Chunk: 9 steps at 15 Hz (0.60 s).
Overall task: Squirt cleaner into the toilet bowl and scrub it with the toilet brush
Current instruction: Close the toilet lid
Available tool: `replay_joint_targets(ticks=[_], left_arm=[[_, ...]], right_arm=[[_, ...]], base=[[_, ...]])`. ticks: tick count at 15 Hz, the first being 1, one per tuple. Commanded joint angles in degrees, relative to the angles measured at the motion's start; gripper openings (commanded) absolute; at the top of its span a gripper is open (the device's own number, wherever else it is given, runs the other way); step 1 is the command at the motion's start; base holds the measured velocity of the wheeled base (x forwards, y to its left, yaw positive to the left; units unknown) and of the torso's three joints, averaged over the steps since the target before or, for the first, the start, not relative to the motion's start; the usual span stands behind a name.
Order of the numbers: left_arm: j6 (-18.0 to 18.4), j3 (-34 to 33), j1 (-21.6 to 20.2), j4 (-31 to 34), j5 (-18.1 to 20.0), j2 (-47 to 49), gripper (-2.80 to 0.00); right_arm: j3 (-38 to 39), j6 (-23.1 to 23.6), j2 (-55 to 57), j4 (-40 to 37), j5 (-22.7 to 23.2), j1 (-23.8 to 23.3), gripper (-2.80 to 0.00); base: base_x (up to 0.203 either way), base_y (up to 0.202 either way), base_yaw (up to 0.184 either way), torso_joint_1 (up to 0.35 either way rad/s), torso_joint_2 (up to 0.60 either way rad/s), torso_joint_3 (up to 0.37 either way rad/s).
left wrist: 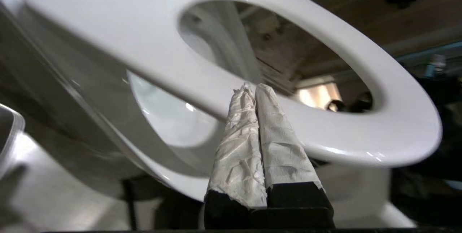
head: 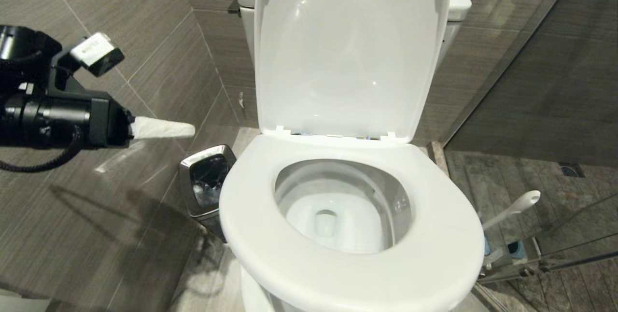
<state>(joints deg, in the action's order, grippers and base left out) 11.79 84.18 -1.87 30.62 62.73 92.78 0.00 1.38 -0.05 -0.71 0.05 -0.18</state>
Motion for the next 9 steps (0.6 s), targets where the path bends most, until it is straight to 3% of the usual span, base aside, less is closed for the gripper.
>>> replay_joint_targets(ticks=[1, 3, 5, 8, 9], left_arm=[[-2.4, 7.5, -0.1, -5.4, -2.3, 3.4, -2.8], [-8.4, 16.4, 1.0, -7.6, -7.5, 5.8, -2.8], [-14.7, 25.3, 3.3, -11.6, -16.2, 9.8, -2.8], [-19.1, 27.6, 8.3, -27.2, -31.5, 13.9, -2.8], [-21.9, 27.7, 9.9, -31.4, -35.1, 14.5, -2.8]], right_arm=[[0.0, 0.0, 0.0, 0.0, 0.0, 0.0, -2.8], [0.0, 0.0, 0.0, 0.0, 0.0, 0.0, -2.8], [0.0, 0.0, 0.0, 0.0, 0.0, 0.0, -2.8], [0.0, 0.0, 0.0, 0.0, 0.0, 0.0, -2.8], [0.0, 0.0, 0.0, 0.0, 0.0, 0.0, -2.8]], base=[[0.0, 0.0, 0.0, 0.0, 0.0, 0.0], [0.0, 0.0, 0.0, 0.0, 0.0, 0.0], [0.0, 0.0, 0.0, 0.0, 0.0, 0.0], [0.0, 0.0, 0.0, 0.0, 0.0, 0.0], [0.0, 0.0, 0.0, 0.0, 0.0, 0.0]])
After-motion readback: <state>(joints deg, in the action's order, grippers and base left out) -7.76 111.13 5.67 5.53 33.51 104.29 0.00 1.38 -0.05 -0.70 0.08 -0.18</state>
